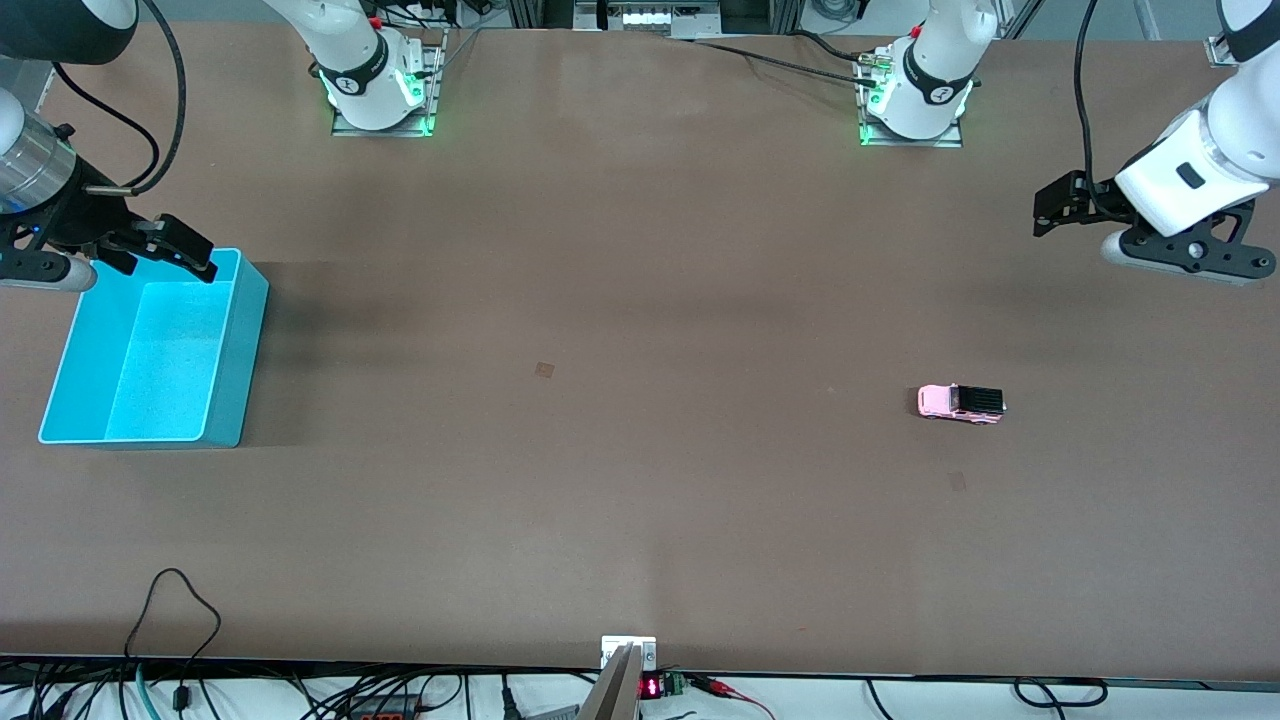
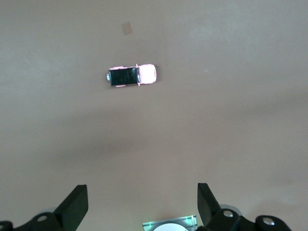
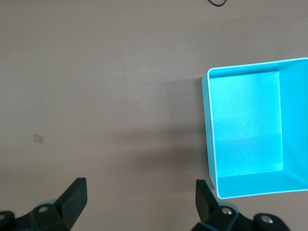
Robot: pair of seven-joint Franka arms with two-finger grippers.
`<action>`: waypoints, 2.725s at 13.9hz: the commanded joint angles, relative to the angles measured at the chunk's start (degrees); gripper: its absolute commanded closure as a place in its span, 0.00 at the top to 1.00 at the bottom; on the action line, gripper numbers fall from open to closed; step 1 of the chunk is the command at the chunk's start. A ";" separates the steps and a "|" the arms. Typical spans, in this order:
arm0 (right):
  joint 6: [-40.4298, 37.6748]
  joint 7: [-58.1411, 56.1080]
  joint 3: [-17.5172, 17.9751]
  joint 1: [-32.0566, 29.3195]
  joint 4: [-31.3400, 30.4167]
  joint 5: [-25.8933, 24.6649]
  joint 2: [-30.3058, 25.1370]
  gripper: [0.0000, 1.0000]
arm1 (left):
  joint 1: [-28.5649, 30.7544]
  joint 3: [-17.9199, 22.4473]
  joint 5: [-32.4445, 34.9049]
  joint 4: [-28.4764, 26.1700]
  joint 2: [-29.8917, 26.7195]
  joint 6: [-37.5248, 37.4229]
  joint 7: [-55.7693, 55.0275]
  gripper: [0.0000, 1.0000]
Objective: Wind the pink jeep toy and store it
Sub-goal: 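Lower the left gripper down over the pink toy jeep, then close the left gripper on the pink jeep's roof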
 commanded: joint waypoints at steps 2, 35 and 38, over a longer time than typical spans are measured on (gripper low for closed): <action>0.60 -0.60 0.16 -0.46 -1.01 0.26 -0.75 1.00 | -0.27 -0.19 1.22 1.97 1.17 -5.86 9.21 1.00; 0.69 -0.60 0.16 -0.46 -1.01 0.26 -1.02 1.00 | 4.92 -0.19 10.27 -21.85 28.42 59.60 79.65 0.85; 0.69 -0.60 0.16 -0.46 -1.01 0.26 -1.02 1.00 | 5.01 -0.19 10.27 -21.67 28.77 59.61 79.74 0.42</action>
